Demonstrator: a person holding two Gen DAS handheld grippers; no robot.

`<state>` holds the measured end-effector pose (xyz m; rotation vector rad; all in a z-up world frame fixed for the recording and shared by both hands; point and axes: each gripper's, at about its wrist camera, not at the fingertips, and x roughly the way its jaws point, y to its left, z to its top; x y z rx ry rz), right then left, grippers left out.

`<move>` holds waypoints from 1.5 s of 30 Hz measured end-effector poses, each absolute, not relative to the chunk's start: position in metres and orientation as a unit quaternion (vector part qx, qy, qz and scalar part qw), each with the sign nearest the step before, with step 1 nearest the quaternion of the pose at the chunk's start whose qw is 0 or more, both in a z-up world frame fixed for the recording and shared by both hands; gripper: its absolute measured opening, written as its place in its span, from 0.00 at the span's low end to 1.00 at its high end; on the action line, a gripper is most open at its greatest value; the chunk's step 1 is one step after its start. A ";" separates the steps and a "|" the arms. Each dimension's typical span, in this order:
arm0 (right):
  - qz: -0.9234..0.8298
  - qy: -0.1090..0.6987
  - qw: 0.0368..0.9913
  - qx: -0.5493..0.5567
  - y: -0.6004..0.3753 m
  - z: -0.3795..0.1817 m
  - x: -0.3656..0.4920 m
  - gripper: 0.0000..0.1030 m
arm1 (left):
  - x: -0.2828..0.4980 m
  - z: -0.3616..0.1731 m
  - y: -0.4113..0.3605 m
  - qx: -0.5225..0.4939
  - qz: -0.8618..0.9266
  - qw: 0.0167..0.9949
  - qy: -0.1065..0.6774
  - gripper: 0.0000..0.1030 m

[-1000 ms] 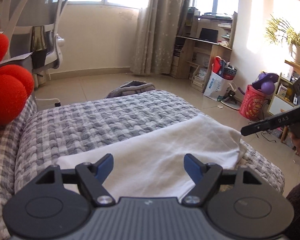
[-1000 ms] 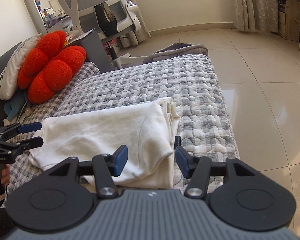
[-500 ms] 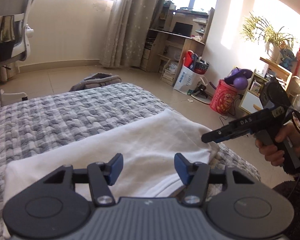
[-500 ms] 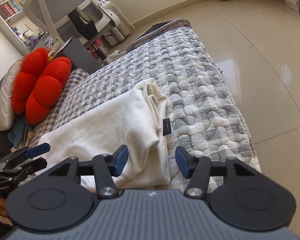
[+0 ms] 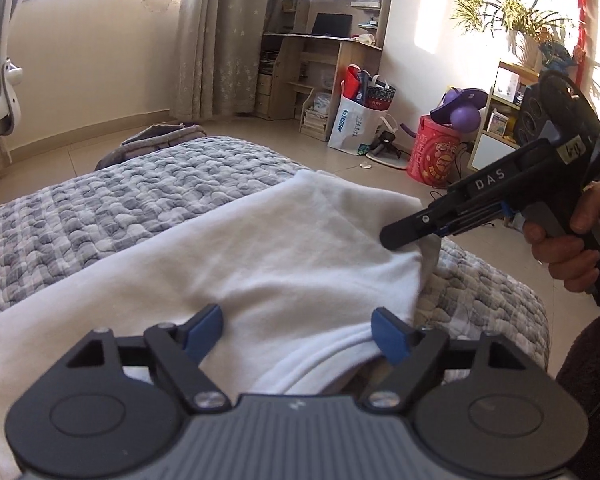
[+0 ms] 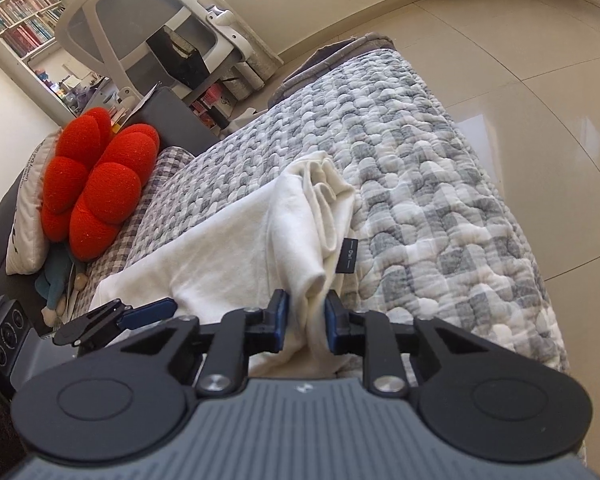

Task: Fold clothes
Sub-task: 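Grasp the shirt corner with the right gripper and lift it, then fold the held corner over the shirt and open the right gripper, then move the open right gripper back over the folded shirt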

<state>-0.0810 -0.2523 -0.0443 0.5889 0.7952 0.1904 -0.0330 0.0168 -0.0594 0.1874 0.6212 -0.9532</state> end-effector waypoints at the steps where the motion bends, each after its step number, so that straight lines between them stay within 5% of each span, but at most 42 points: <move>1: 0.093 0.374 0.876 0.290 -0.253 -0.042 -0.083 0.18 | -0.033 -0.059 0.017 0.088 -0.450 0.839 0.294 0.82; 17: 0.216 0.304 0.892 0.254 -0.184 0.050 -0.059 0.13 | -0.038 -0.046 0.053 0.001 -0.462 0.832 0.308 0.82; 26: 0.274 0.321 0.878 0.225 -0.132 0.058 -0.036 0.13 | -0.037 -0.026 0.148 -0.184 -0.437 0.841 0.260 0.82; 28: 0.299 0.326 0.869 0.221 -0.117 0.057 -0.030 0.01 | -0.038 -0.023 0.169 -0.222 -0.428 0.841 0.246 0.82; 33: 0.322 0.345 0.862 0.184 -0.079 0.049 -0.016 0.01 | -0.040 -0.040 0.204 -0.324 -0.379 0.833 0.240 0.82; 42: 0.253 0.378 0.875 0.166 -0.109 0.032 -0.026 0.14 | -0.042 -0.034 0.175 -0.253 -0.395 0.843 0.261 0.82; 44: 0.231 0.382 0.880 0.161 -0.122 0.029 -0.030 0.19 | -0.038 -0.032 0.165 -0.234 -0.402 0.844 0.267 0.82; 45: 0.218 0.383 0.883 0.160 -0.129 0.027 -0.033 0.29 | -0.036 -0.032 0.159 -0.223 -0.406 0.844 0.270 0.82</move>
